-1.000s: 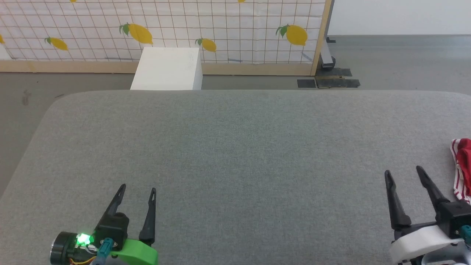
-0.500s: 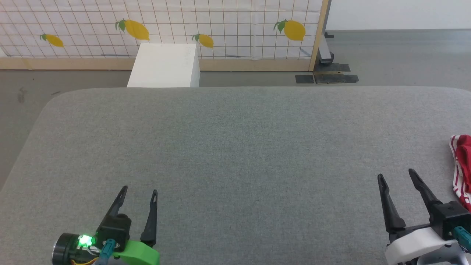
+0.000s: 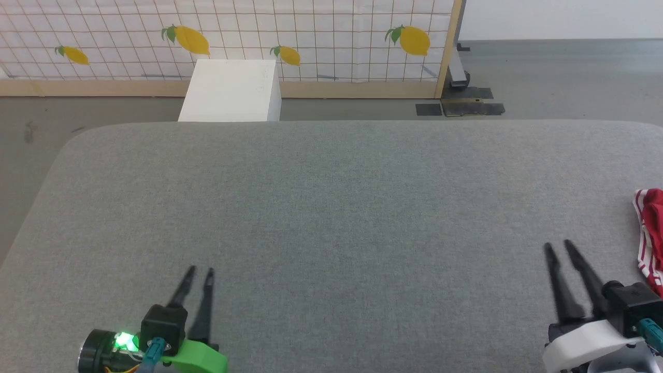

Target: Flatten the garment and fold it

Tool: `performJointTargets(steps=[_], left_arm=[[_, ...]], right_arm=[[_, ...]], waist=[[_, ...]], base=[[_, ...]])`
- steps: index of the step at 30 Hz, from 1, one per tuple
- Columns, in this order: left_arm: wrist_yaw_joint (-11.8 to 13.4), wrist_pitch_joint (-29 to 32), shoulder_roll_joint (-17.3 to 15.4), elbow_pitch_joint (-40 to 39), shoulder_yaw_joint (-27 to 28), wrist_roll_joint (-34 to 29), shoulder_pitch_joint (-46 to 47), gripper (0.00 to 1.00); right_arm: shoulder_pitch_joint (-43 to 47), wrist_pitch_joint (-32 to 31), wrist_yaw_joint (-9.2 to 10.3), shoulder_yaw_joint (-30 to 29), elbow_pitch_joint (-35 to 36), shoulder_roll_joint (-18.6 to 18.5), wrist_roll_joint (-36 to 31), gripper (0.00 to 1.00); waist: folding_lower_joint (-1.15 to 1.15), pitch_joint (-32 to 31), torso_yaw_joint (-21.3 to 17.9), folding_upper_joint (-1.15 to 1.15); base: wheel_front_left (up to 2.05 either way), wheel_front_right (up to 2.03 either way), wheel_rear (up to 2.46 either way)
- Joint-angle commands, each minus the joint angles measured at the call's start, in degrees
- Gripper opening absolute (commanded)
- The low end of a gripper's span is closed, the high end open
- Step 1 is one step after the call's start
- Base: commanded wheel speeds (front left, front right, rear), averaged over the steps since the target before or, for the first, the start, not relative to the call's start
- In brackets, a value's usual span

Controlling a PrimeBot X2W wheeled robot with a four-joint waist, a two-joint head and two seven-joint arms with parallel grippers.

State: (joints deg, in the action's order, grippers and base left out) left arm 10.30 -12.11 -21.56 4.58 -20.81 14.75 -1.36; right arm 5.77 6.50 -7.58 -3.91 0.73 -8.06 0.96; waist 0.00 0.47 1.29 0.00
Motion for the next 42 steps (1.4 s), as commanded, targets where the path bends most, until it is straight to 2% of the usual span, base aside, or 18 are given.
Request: performJointTargets(steps=[1, 42], left_arm=[[-0.02, 0.03, 0.04, -0.01, 0.02, -0.03, 0.0, 0.0], [-3.36, 3.95, 6.09, -1.49, 6.77, -4.8, 0.44, 0.0]], right_arm=[[-0.01, -0.01, 0.0, 0.01, 0.0, 0.01, 0.0, 0.0], [-1.88, -2.12, 0.03, 1.27, -0.24, 1.69, -0.31, 0.0]], waist=[[0.0, 0.0, 0.0, 0.0], [0.0, -0.15, -0.42, 0.0]], base=[[0.0, 0.0, 0.0], [0.0, 0.0, 0.0]])
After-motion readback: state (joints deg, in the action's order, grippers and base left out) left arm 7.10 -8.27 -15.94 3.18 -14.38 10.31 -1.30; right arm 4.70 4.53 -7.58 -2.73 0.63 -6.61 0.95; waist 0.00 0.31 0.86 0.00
